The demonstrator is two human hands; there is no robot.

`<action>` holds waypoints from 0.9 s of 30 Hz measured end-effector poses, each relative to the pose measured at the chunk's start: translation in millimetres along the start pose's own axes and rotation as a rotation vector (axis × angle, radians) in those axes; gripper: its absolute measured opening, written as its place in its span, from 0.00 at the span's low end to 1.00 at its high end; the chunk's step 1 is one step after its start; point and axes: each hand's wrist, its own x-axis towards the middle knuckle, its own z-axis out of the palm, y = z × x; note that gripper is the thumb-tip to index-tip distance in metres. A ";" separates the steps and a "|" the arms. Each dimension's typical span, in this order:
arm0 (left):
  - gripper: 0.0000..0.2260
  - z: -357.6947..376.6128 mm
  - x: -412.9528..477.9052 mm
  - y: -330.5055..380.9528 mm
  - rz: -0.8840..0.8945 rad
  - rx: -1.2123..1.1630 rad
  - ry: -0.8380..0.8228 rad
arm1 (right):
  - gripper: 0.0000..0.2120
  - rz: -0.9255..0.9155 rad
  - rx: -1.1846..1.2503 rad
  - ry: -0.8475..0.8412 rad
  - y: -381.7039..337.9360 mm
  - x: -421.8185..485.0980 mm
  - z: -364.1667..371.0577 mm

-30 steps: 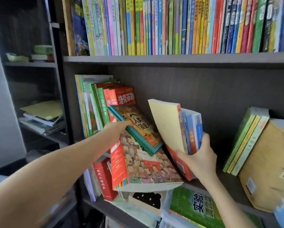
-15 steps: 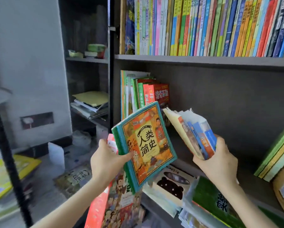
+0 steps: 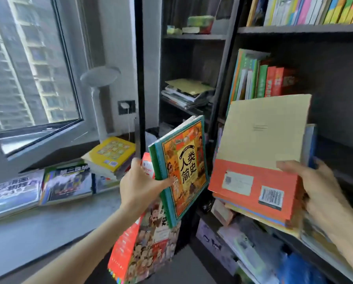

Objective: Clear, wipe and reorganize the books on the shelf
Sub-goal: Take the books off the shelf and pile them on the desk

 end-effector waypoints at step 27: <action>0.25 -267.2 48.6 -256.4 -0.389 0.268 0.425 | 0.20 0.258 0.064 -0.492 142.6 -70.4 448.0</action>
